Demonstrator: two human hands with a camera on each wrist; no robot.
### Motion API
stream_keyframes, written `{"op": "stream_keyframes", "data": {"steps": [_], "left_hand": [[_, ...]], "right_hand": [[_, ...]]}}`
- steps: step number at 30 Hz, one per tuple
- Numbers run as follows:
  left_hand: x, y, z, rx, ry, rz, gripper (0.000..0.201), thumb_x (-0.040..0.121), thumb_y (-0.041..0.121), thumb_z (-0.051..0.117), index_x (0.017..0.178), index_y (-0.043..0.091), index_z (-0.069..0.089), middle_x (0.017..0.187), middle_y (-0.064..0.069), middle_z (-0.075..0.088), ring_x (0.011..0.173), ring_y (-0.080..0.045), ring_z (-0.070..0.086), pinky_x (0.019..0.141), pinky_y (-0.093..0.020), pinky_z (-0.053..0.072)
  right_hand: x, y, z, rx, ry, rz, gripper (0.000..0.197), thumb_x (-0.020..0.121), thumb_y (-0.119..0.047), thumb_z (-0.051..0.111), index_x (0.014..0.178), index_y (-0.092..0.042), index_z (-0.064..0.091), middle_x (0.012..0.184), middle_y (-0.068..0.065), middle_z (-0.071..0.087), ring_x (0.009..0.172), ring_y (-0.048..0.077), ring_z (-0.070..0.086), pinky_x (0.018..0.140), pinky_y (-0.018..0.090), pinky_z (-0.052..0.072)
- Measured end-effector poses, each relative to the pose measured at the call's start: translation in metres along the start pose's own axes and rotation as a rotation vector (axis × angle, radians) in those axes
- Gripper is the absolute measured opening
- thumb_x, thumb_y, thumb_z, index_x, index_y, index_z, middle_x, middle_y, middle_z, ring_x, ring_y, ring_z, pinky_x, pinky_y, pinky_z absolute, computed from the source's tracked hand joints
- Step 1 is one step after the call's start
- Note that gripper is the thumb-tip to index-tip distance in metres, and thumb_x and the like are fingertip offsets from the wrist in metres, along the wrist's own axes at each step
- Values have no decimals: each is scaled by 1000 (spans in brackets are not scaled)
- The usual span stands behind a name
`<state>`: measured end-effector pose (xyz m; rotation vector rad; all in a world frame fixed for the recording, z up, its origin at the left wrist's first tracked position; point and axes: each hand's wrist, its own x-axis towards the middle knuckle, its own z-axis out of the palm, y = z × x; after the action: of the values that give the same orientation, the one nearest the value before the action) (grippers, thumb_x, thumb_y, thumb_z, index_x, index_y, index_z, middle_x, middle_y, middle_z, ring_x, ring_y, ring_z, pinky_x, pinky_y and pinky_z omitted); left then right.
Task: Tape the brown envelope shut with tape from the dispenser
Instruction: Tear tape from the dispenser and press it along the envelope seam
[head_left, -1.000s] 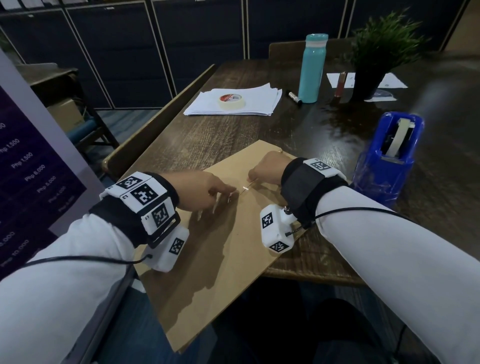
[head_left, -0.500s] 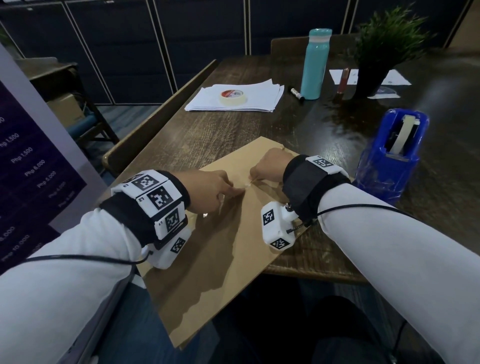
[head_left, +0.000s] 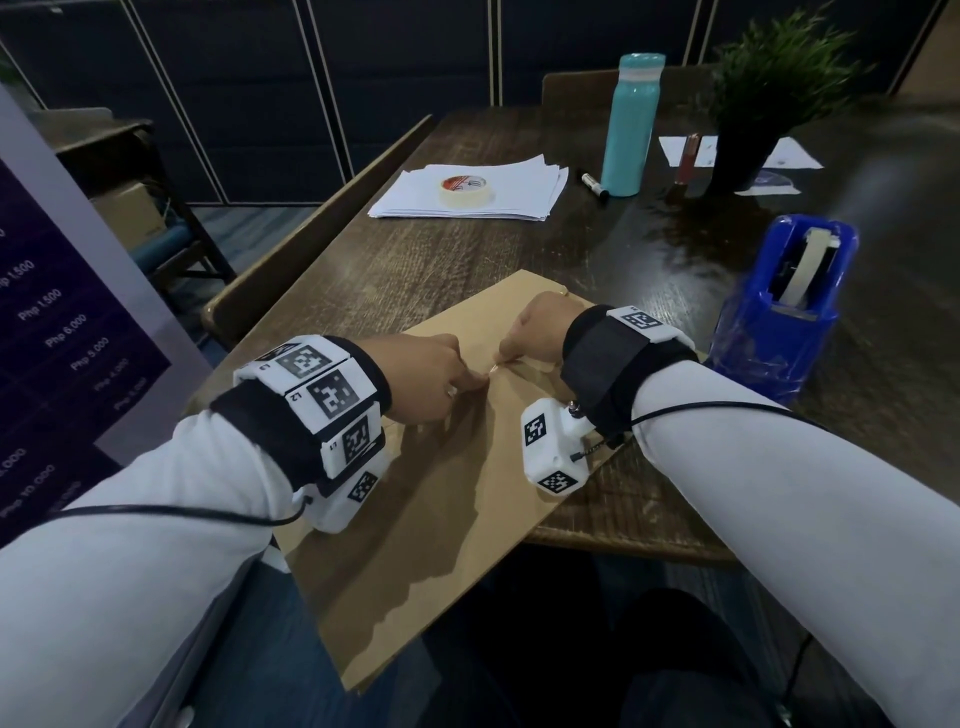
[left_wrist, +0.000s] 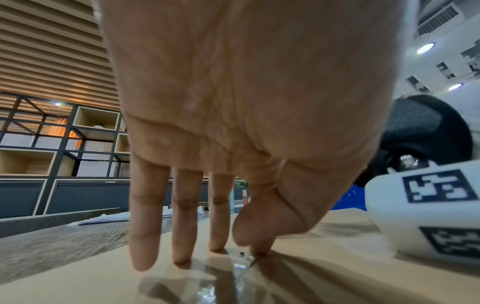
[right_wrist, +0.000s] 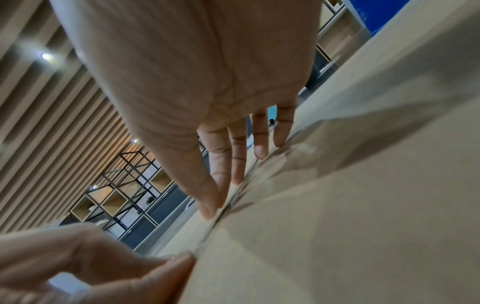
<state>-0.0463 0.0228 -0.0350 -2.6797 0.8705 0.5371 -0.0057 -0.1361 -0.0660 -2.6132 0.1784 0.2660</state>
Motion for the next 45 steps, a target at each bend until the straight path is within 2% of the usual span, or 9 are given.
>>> {"op": "stream_keyframes", "data": {"steps": [4, 8, 18, 25, 30, 33, 36, 41, 45], "left_hand": [[-1, 1, -1, 11, -4, -3, 61, 89, 14, 38, 143, 42, 34, 139, 0, 38, 121, -23, 49, 98, -41, 45], [-2, 2, -1, 11, -9, -9, 59, 90, 16, 39, 143, 42, 36, 139, 0, 38, 119, -24, 50, 97, -41, 46], [1, 0, 1, -6, 9, -6, 59, 89, 16, 41, 141, 44, 38, 135, 0, 41, 116, -23, 51, 96, -41, 46], [6, -4, 0, -25, 18, -6, 56, 88, 14, 39, 135, 42, 49, 136, 2, 50, 121, -22, 50, 99, -41, 46], [10, -9, 2, -68, 20, -17, 55, 86, 15, 40, 133, 43, 51, 138, 3, 52, 124, -21, 50, 101, -39, 45], [12, -11, 2, -72, 13, -10, 53, 86, 17, 39, 129, 44, 54, 137, 4, 54, 121, -21, 52, 101, -39, 45], [10, -13, 0, -74, 12, 5, 49, 89, 19, 38, 127, 44, 56, 138, 6, 54, 119, -21, 54, 100, -38, 45], [9, -14, 0, -85, 17, 27, 41, 94, 27, 37, 124, 45, 58, 137, 9, 55, 115, -19, 57, 99, -38, 47], [12, -14, 1, -81, 46, 42, 36, 96, 28, 39, 119, 40, 63, 124, 7, 63, 99, -19, 59, 88, -33, 49]], "right_hand": [[1, -1, 1, -27, -6, -3, 34, 82, -30, 71, 106, -6, 65, 109, 12, 66, 106, 30, 61, 95, 38, 51], [2, -2, 0, -93, -20, -5, 24, 84, -32, 68, 97, -13, 60, 101, 10, 61, 93, 27, 57, 89, 34, 49], [11, -4, 0, -238, -72, -13, 38, 88, -35, 64, 114, -8, 63, 103, 10, 58, 89, 26, 51, 76, 28, 41], [24, 0, -8, -288, -119, 15, 73, 77, -48, 73, 130, -4, 50, 127, 12, 56, 120, 31, 52, 105, 42, 40], [31, 5, -19, -381, -182, -13, 48, 91, -50, 54, 78, -4, 50, 75, 9, 52, 86, 27, 50, 87, 34, 42], [31, 5, -25, -376, -210, -23, 55, 85, -63, 52, 66, -12, 44, 67, 4, 46, 66, 20, 46, 78, 30, 42], [33, 0, -21, -419, -262, 8, 67, 62, -80, 61, 73, -16, 46, 85, 4, 56, 92, 27, 56, 99, 41, 44], [38, -10, -14, -509, -287, 28, 90, 52, -77, 70, 108, -11, 49, 92, 5, 58, 102, 28, 56, 102, 43, 42], [44, -20, -14, -604, -308, 72, 120, 44, -82, 68, 135, -10, 41, 130, 10, 54, 120, 30, 51, 104, 42, 40]]}}
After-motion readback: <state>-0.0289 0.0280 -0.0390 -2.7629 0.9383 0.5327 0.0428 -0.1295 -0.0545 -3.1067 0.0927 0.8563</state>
